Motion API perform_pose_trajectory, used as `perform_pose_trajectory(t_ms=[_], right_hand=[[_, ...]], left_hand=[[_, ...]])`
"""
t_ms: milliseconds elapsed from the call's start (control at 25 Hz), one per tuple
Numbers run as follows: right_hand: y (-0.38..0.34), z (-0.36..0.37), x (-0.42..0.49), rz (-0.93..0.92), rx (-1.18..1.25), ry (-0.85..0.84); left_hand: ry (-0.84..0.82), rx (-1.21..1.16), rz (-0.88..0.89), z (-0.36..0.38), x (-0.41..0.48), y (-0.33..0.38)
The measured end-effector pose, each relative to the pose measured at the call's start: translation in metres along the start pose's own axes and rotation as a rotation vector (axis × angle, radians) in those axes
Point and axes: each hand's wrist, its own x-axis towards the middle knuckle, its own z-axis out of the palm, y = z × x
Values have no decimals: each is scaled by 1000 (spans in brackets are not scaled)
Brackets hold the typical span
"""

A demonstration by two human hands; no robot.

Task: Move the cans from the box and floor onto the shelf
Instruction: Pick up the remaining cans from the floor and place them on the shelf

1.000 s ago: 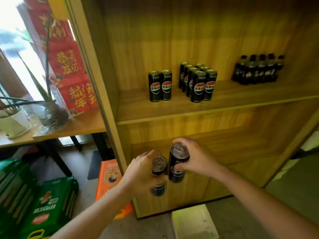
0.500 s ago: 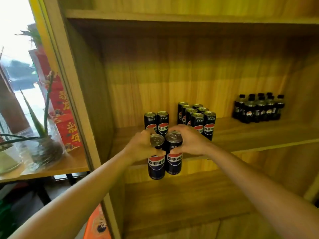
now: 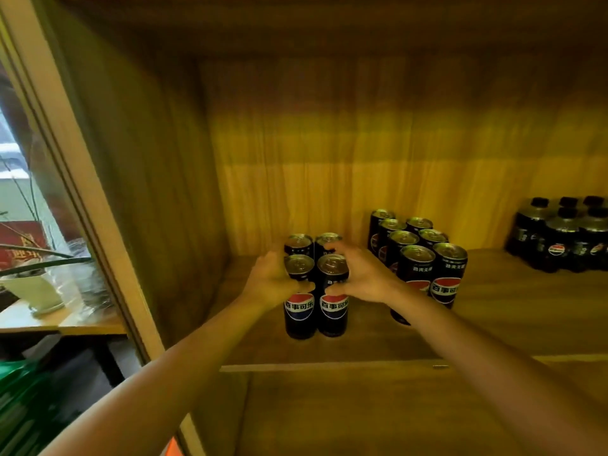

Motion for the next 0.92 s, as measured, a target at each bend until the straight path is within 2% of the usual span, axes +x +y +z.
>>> perform_pose_trajectory(t_ms=[80,320,440,520,600,680,760,920], right_hand=[[7,5,4,8,49,48],[17,20,0,4,59,211],[34,38,-14,99,223,215],[49,63,-26,189,127,137],[57,87,-34,262,-51,89],[63,105,-34,260,-157,120],[71,114,-29,247,-222,191],[78,118,-20,258,-263,209]], left_hand=[[40,-18,-11,2,1,-3],[120,-5,103,15,-2,-15],[133,-18,84,28,-9,-44],[64,88,-18,42,-18,-68],[-54,325,-114,58,-23,-91],[-108,476,-111,71,-24,-102],[-129,529,-88,76,-22,-103],[-137,584,-80,79,-13,-105]])
